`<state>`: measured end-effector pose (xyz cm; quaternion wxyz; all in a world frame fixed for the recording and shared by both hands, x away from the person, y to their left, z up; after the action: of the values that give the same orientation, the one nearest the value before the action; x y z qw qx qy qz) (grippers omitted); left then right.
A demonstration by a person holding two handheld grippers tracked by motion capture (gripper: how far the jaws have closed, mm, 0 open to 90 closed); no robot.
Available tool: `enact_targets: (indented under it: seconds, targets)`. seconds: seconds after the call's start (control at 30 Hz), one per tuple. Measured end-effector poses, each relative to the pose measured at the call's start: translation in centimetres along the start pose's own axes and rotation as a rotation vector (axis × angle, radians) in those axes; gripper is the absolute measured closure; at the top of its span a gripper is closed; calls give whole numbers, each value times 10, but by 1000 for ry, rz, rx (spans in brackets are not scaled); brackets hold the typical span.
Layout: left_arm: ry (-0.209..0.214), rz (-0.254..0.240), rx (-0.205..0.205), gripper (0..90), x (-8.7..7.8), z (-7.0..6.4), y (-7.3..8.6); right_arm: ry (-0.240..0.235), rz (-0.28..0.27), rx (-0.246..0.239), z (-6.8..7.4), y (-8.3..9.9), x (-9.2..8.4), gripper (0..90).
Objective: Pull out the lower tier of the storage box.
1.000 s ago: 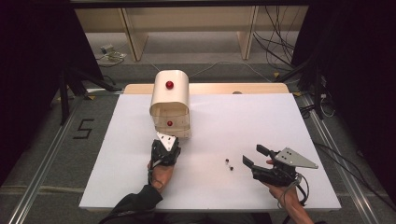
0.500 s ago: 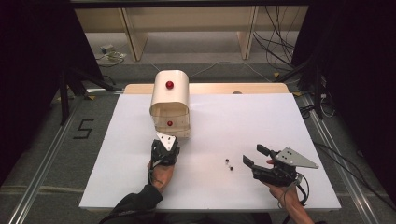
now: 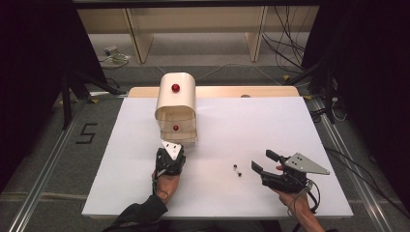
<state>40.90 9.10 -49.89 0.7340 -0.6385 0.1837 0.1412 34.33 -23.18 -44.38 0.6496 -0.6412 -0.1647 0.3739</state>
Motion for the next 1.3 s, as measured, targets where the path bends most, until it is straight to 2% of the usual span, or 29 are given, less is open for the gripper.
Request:
enact_targets:
  seconds: [0.3, 0.37, 0.47, 0.5, 0.67, 0.77, 0.83, 1.0, 1.17, 1.3]
  targets:
    - [3, 1, -13, 717, -4, 0, -1, -1, 1, 1, 0, 0, 0, 307]
    - [13, 9, -35, 707, -5, 2, -2, 0, 1, 2, 0, 0, 0, 307]
    - [26, 5, -35, 690, -8, 4, -4, -1, 1, 2, 0, 0, 0, 307]
    - [31, 4, -44, 683, -8, 4, -4, -1, 0, 0, 0, 0, 0, 307]
    - [52, 8, -38, 598, -13, 3, -8, -3, 0, -1, 0, 0, 0, 307]
    - [89, -5, -42, 559, -16, 3, -10, -3, 1, 1, 0, 0, 0, 307]
    - [93, -16, -29, 524, -17, 4, -11, -2, 0, -1, 0, 0, 0, 307]
    - [158, -25, -48, 452, -21, 9, -15, -2, 2, 3, 0, 0, 1, 307]
    - [189, -47, -43, 374, -25, 14, -20, -2, 2, 2, 0, 0, 1, 307]
    - [212, -54, -8, 335, -27, 17, -21, 0, 5, 1, 0, 1, 1, 308]
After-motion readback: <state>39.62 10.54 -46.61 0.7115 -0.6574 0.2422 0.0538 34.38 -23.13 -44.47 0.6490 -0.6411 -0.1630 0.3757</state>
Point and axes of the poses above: each handheld gripper's, and its own axes: x roughly forward along the jaws, y roughly out of its underside, z roughly to its left, the point moved 3 cm from there along x, roughly forward along the jaws, and after that the axes turned 6 degrees about -y, right-handed, at the moved point
